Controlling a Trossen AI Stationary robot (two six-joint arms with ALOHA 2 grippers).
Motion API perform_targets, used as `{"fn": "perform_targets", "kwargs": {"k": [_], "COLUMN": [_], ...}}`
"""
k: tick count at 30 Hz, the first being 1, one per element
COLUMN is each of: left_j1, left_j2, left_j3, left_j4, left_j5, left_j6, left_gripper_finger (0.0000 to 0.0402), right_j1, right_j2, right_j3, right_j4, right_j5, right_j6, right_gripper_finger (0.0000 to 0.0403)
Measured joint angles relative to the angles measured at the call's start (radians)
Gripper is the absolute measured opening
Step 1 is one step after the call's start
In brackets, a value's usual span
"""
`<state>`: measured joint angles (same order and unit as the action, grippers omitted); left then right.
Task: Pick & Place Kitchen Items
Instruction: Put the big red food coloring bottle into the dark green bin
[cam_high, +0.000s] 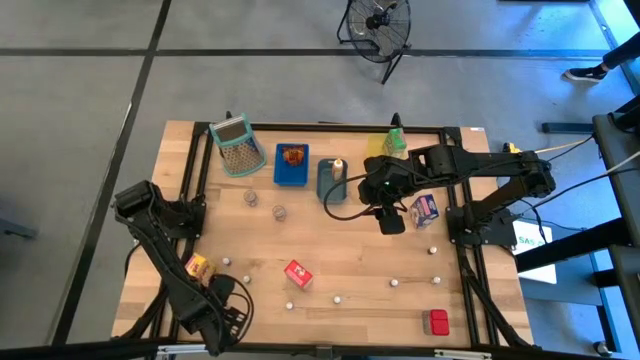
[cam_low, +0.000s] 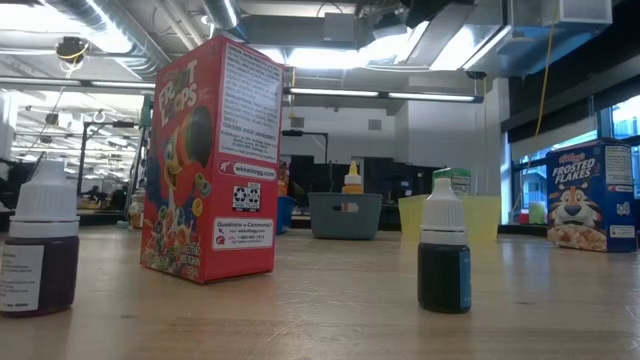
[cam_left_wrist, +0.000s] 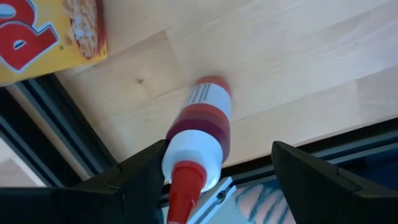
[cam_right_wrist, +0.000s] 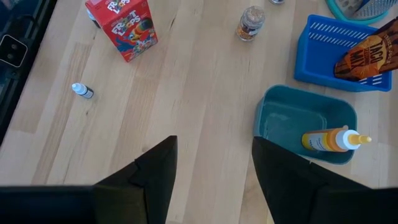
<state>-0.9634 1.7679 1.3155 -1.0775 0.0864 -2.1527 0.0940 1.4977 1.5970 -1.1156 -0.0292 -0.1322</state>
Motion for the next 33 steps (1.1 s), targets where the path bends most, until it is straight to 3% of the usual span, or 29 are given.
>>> {"fn": "perform_targets", "kwargs": {"k": [33], "left_j1": [0.017], "left_j2": [0.002], "left_j3": [-0.002], "left_j4": [0.000], "left_j5": [0.008], "left_j6": [0.027], "left_gripper_finger": [0.0281], "right_j1": [0.000], "right_j2": [0.000], "right_j3": [0.000], "right_j4": [0.001], "right_j5": [0.000], "right_j6": [0.000], "right_gripper_finger": [0.0211]}}
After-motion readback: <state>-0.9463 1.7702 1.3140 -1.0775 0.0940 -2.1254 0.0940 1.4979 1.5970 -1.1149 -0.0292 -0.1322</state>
